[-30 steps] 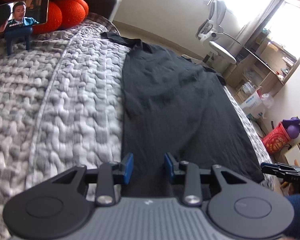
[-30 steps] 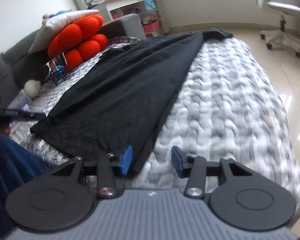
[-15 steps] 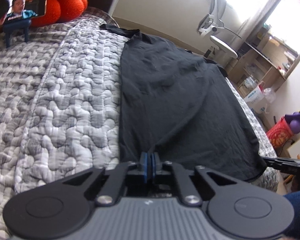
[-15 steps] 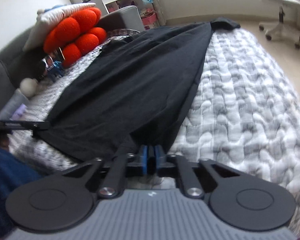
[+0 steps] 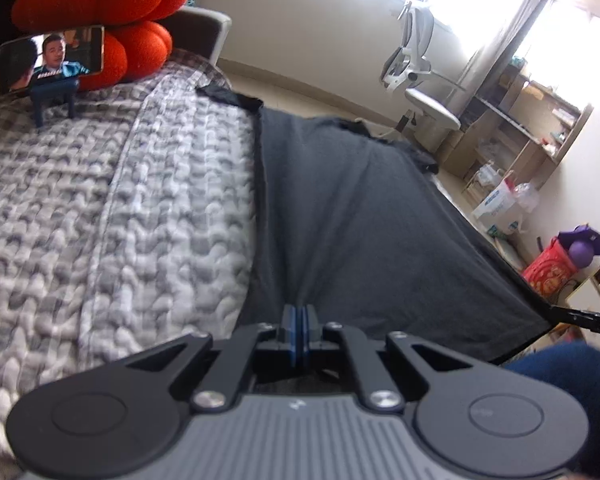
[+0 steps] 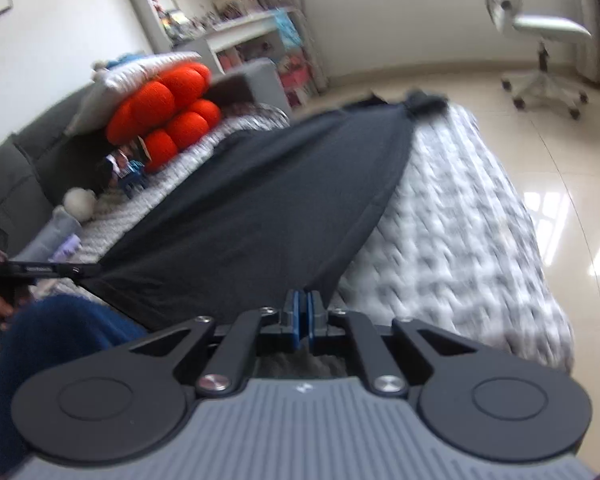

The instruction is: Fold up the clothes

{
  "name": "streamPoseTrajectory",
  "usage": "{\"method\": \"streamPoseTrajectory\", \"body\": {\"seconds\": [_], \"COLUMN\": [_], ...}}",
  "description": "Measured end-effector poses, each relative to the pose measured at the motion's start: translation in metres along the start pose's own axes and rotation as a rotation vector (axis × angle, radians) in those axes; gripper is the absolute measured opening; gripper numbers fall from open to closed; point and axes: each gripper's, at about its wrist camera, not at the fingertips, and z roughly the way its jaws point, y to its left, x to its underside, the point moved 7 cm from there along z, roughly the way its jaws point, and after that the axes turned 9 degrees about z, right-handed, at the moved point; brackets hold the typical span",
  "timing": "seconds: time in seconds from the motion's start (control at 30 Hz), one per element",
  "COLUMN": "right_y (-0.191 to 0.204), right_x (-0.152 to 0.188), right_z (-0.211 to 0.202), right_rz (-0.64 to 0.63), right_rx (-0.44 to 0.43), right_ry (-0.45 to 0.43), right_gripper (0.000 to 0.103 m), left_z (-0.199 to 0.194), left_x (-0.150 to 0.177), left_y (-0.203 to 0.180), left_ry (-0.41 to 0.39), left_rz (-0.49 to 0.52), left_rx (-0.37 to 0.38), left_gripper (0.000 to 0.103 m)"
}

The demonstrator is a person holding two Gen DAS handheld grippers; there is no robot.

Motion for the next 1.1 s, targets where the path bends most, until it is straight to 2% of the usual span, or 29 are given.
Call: {"method": "streamPoseTrajectory", "body": {"seconds": [0.13,0.37,0.5,0.63,0.9,1.1], "right_y": [-0.008,-0.023,-0.036,-0.043,-0.049,-0.055], "right_x": [0.007,0.018,0.029,0.042,0.042,0.051], "right_z": [-0.012,-0.032,-0.019,-0.006,-0.014,0.000], "right_rz": [0.008,0.018,-0.021,-0.034,-0.043,-0.076], "right_rx": [0.033,0.093,0.161,0.184,0.217,0.253], "right_ry": [0.001,0.000,0.037,0.069,0.056,0.106], "right_gripper": [0.005,0.005,0.005,0.005,0.005,0.006], "left_z": [0.002,-0.006,-0.004,-0.006,-0.003,-0.006], "left_x": [0.016,0.030,0.039,0.046,0.053,0.054], "left_y": [-0.001,-0.009,-0.011,-0.014,-0.014,-0.004], "left_ry": [0.033,0.043,0.059,0.069,0.083,0.104], "left_rz": [-0.007,-0.001,-0.023,-0.029,-0.087,-0.109], "left_rx": [0.001,0.020,0.033,0.029,0.055,0.064], "left_gripper": [0.003,0.003,0.003,0.003,0.003,0.005]}}
